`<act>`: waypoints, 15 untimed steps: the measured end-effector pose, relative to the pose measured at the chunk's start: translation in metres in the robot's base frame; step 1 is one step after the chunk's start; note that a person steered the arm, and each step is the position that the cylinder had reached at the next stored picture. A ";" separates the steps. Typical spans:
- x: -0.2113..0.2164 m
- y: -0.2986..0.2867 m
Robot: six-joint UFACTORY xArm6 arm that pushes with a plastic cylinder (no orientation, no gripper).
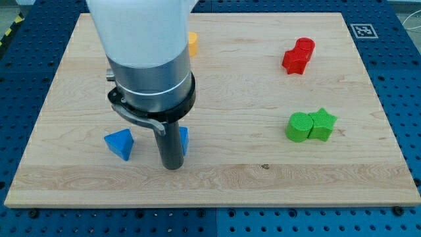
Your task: Push blue triangle closer to the blue cube
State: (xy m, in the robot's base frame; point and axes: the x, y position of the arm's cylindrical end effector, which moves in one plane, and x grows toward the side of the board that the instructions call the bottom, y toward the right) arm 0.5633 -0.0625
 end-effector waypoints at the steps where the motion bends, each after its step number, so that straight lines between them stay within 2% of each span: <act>1: -0.005 -0.003; 2: -0.004 0.000; 3: 0.019 -0.005; 5: 0.024 -0.114; 6: 0.010 -0.132; 9: -0.029 -0.098; 12: -0.021 -0.084; 15: -0.037 -0.043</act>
State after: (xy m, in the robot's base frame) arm 0.5260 -0.1057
